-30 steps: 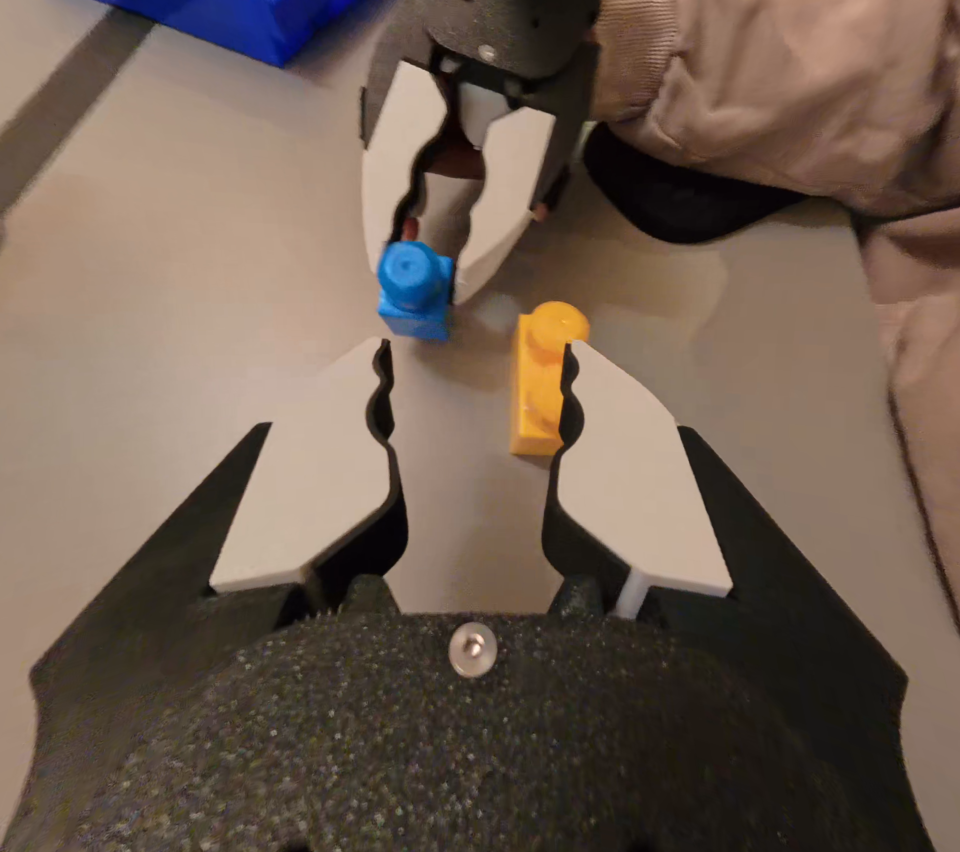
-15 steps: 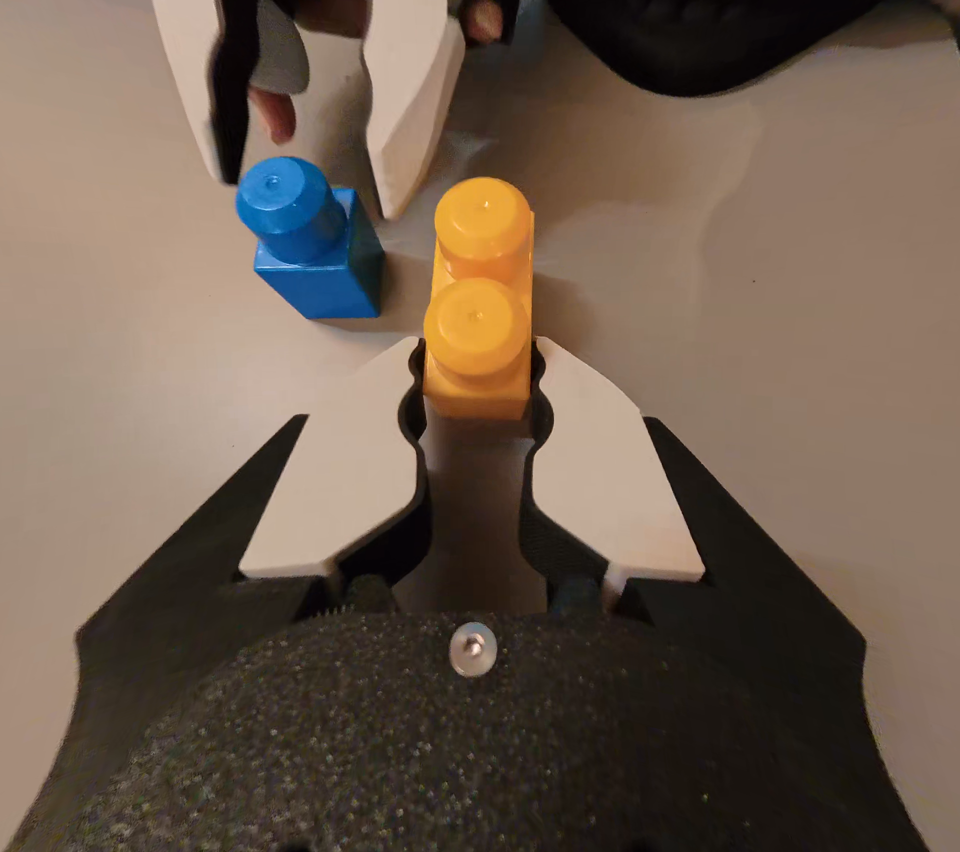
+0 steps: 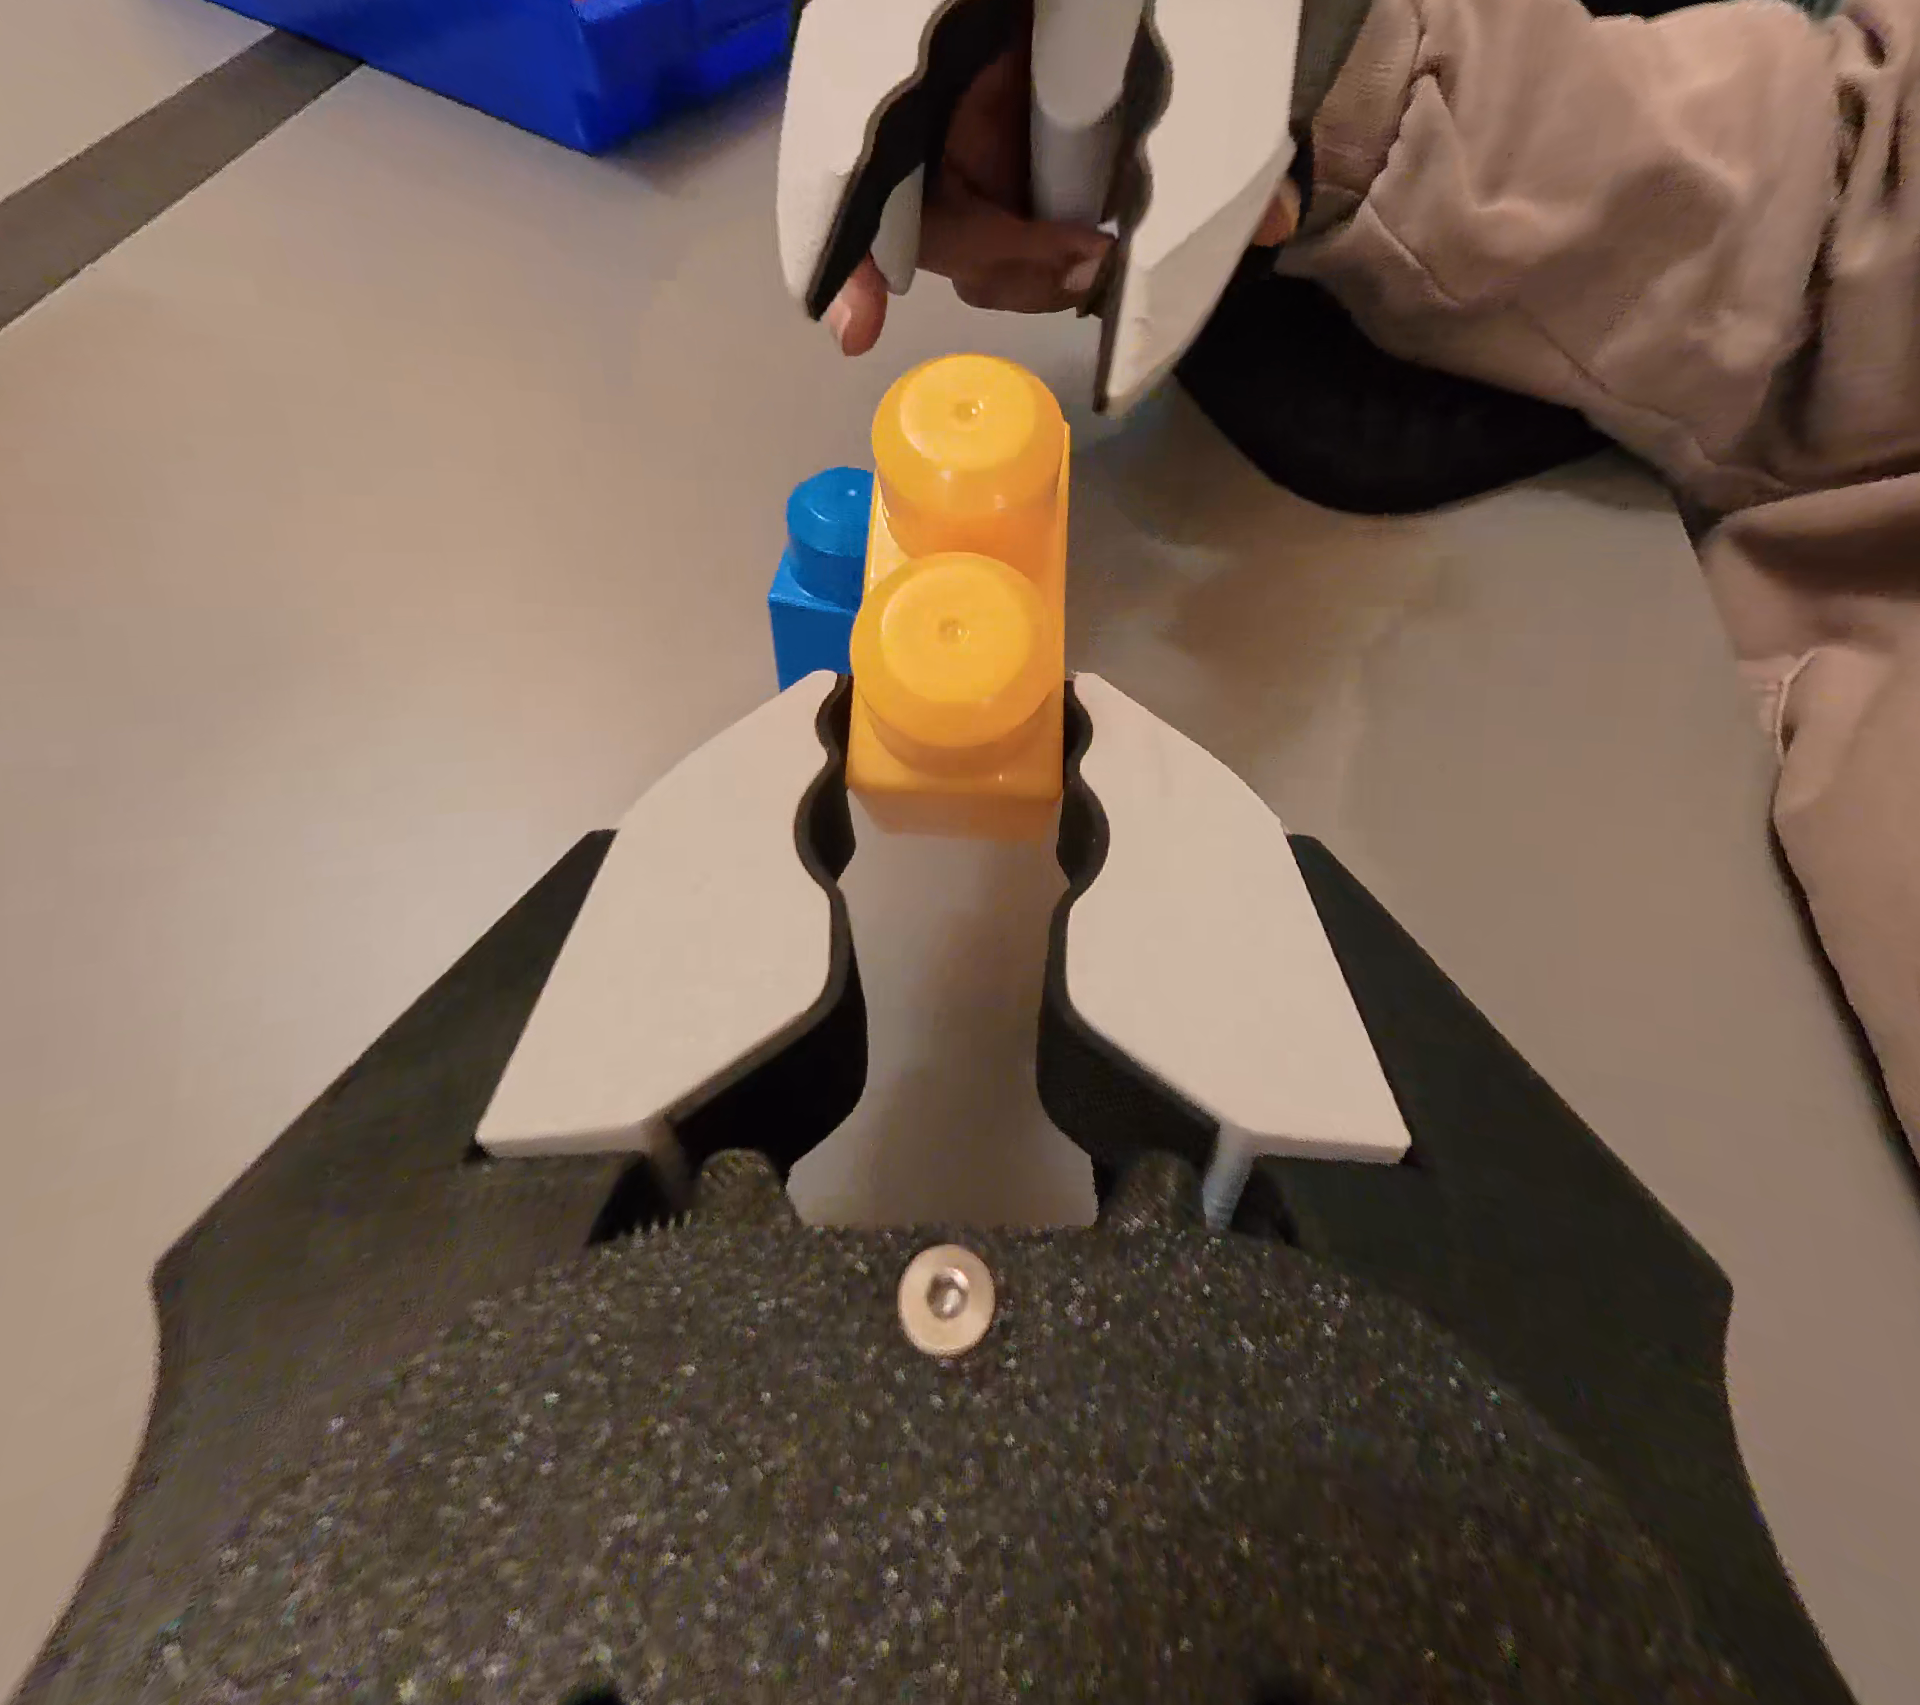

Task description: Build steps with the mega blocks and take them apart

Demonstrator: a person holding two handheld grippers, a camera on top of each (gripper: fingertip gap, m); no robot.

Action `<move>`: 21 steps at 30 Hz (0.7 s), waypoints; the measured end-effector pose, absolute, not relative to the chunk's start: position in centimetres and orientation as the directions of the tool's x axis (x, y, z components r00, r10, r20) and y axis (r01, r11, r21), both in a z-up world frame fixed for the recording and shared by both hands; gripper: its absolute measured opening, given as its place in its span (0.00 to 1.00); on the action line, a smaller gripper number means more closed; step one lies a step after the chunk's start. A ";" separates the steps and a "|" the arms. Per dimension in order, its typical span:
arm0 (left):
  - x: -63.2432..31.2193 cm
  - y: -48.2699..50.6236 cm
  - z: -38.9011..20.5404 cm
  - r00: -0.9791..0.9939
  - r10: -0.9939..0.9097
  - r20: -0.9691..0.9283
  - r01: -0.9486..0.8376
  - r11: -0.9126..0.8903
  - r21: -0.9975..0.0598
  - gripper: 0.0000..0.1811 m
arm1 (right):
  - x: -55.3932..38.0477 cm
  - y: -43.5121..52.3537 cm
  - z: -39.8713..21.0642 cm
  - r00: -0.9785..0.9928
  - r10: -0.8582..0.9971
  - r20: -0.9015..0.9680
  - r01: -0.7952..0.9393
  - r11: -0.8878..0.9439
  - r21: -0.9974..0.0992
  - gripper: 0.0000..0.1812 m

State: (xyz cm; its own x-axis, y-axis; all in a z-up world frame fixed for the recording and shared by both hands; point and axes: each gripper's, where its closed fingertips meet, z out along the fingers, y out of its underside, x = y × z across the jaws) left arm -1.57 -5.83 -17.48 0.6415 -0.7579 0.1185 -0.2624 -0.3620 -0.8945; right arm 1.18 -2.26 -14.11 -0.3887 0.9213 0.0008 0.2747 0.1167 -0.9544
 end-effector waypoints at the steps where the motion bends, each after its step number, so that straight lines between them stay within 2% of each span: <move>1: -1.3 -6.0 -17.6 0.634 -0.766 0.107 -0.284 -0.359 -0.889 0.20 | 0.9 -3.1 -14.1 -0.404 0.915 0.021 0.281 0.146 -0.949 0.28; 3: -0.8 -6.3 -17.7 0.618 -0.783 0.071 -0.334 -0.344 -0.878 0.20 | 0.2 -4.5 -14.4 -0.422 0.903 0.075 0.303 0.219 -0.927 0.31; 6: -0.4 -6.6 -17.6 0.608 -0.794 0.010 -0.394 -0.313 -0.864 0.20 | -0.3 -6.2 -15.2 -0.459 0.874 0.159 0.325 0.332 -0.885 0.19; 8: -0.5 -6.5 -17.0 0.609 -0.793 -0.005 -0.374 -0.282 -0.883 0.21 | -0.3 -6.3 -15.0 -0.453 0.875 0.172 0.333 0.345 -0.877 0.19; 10: -0.8 -6.2 -14.4 0.618 -0.786 0.014 -0.246 -0.209 -0.947 0.21 | -0.6 -6.2 -13.3 -0.425 0.896 0.127 0.267 0.258 -0.929 0.18; 13: -1.7 -6.2 -9.2 0.630 -0.774 0.060 0.015 -0.065 -0.998 0.22 | -0.9 -5.7 -8.9 -0.397 0.918 -0.018 0.032 -0.006 -0.999 0.18; 16: -2.2 -6.4 -5.8 0.622 -0.772 0.130 0.225 0.017 -0.974 0.25 | -0.8 -5.0 -5.3 -0.427 0.878 -0.217 -0.181 -0.318 -0.931 0.18; 21: -2.3 -6.3 -3.6 0.620 -0.761 0.192 0.358 0.057 -0.932 0.21 | -1.8 -6.0 -4.7 -0.437 0.843 -0.313 -0.263 -0.453 -0.852 0.18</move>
State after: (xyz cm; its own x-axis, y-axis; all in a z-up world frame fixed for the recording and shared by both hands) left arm -2.29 -6.30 -3.56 0.6195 -0.7611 0.1920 0.3584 0.0566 -0.9319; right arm -1.80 -6.00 -4.73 -0.4375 0.8430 -0.3129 -0.2626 -0.4526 -0.8521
